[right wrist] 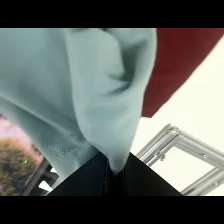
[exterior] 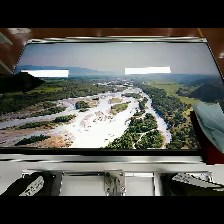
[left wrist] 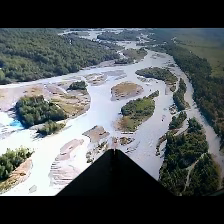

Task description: Fold the shirts.

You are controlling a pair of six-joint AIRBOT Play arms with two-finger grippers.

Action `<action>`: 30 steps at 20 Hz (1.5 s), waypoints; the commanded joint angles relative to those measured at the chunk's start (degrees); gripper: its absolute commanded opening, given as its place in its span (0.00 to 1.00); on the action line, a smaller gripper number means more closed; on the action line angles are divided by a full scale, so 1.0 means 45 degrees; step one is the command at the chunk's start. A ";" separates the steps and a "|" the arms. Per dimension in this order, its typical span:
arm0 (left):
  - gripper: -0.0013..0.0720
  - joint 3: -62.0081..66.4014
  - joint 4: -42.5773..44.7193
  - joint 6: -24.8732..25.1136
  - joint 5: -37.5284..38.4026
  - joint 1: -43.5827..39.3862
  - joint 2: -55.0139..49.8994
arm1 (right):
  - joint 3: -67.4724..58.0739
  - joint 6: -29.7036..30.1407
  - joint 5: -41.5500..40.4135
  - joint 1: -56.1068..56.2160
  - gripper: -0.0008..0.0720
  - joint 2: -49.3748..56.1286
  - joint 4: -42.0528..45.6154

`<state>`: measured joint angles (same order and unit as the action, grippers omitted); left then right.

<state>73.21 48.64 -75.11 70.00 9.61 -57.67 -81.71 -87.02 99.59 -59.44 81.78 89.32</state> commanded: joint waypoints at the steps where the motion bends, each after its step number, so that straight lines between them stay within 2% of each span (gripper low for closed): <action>1: 0.06 -0.0005 -0.0010 -0.0029 -0.0063 -0.0107 -0.0024 | 0.1923 -0.0078 -0.1311 -0.0049 0.09 -0.0126 0.1355; 4: 0.06 0.0000 -0.0058 -0.0039 -0.0073 -0.0107 -0.0024 | 0.2608 -0.0112 -0.2312 -0.0049 0.09 -0.0126 0.2764; 5: 0.06 0.0000 -0.0058 -0.0044 -0.0073 -0.0107 -0.0024 | 0.2603 -0.0214 -0.2696 -0.0049 0.21 -0.0131 0.2977; 6: 0.06 0.0000 -0.0058 -0.0160 -0.0083 -0.0107 -0.0024 | 0.2603 -0.0185 -0.2958 -0.0049 0.64 -0.0131 0.2934; 7: 0.06 0.0000 -0.0053 -0.0262 -0.0097 -0.0107 -0.0024 | 0.2603 0.0010 -0.2987 -0.0044 0.96 -0.0131 0.2841; 11: 0.06 0.0000 -0.0058 -0.0277 -0.0170 -0.0117 -0.0068 | 0.1268 0.0029 -0.2579 -0.0029 0.97 -0.0151 0.1933; 14: 0.06 0.0029 0.0398 -0.0607 -0.0957 -0.0811 -0.0282 | -0.1103 0.0636 -0.3915 0.0622 0.97 -0.0651 -0.1472; 15: 0.06 0.0165 0.1617 -0.1681 -0.1137 -0.1423 -0.0529 | -0.1583 0.0787 -0.4813 0.1239 0.97 -0.1025 -0.2443; 17: 0.06 0.0942 0.5328 -0.3648 -0.0486 -0.3322 -0.1549 | -0.1875 0.0865 -0.6484 0.3351 0.97 -0.1957 -0.3317; 19: 0.06 0.2263 0.8077 -0.4493 0.1258 -0.5192 -0.3109 | -0.1768 0.1379 -0.6149 0.5916 0.97 -0.2327 -0.2866; 20: 0.12 0.3045 0.8563 -0.4323 0.2331 -0.5911 -0.4002 | -0.1511 0.1180 -0.5100 0.7169 0.97 -0.2161 -0.2166; 21: 0.47 0.3691 0.8573 -0.3939 0.3138 -0.6397 -0.4789 | -0.1209 0.0627 -0.3925 0.8165 0.97 -0.1826 -0.1472; 22: 1.00 0.4206 0.8587 -0.3886 0.3677 -0.6751 -0.5518 | -0.0918 0.0393 -0.3089 0.8786 0.97 -0.1515 -0.1409; 25: 1.00 0.4439 0.8592 -0.3356 0.3876 -0.6912 -0.6523 | -0.0389 0.0398 -0.2472 1.0010 0.97 -0.0986 -0.1715; 30: 1.00 0.4439 0.8582 -0.3361 0.3371 -0.6810 -0.6586 | -0.0359 0.0374 -0.2647 1.1142 0.97 -0.0962 -0.1540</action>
<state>92.55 86.28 -90.45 85.03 -20.53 -86.21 -83.70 -85.06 86.76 -12.93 77.12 82.35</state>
